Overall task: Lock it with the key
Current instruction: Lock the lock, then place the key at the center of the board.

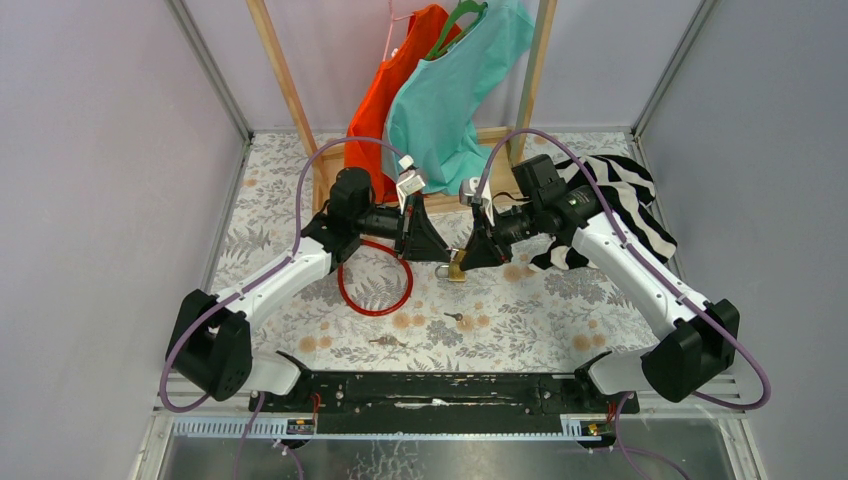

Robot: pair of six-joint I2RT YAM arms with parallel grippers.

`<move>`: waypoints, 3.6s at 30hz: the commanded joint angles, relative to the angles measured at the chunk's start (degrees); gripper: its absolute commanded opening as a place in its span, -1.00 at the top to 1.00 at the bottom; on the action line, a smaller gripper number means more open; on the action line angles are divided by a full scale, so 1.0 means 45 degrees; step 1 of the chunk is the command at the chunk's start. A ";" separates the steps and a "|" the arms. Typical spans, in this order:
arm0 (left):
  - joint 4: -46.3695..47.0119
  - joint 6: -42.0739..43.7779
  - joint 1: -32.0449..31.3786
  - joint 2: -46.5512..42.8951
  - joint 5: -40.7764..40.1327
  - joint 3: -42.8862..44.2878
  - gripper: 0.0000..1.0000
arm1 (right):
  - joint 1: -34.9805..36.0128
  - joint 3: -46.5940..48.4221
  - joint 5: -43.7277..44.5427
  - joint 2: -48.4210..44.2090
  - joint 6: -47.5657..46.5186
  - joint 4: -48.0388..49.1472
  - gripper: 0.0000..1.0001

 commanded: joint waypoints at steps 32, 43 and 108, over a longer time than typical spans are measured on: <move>-0.0017 0.0323 0.0257 -0.0293 -0.0074 0.0097 1.00 | -0.1156 -0.1484 0.0229 -0.1650 0.1833 0.2555 -0.52; -0.0020 0.0389 0.0340 -0.0406 -0.0113 0.0039 1.00 | -0.1244 -0.1179 -0.1031 -0.1026 0.1758 0.2145 0.06; 0.0041 0.0450 0.1172 -0.0774 -0.0427 -0.0099 1.00 | -0.2210 -0.5341 0.4333 0.1059 -0.1691 0.1495 0.91</move>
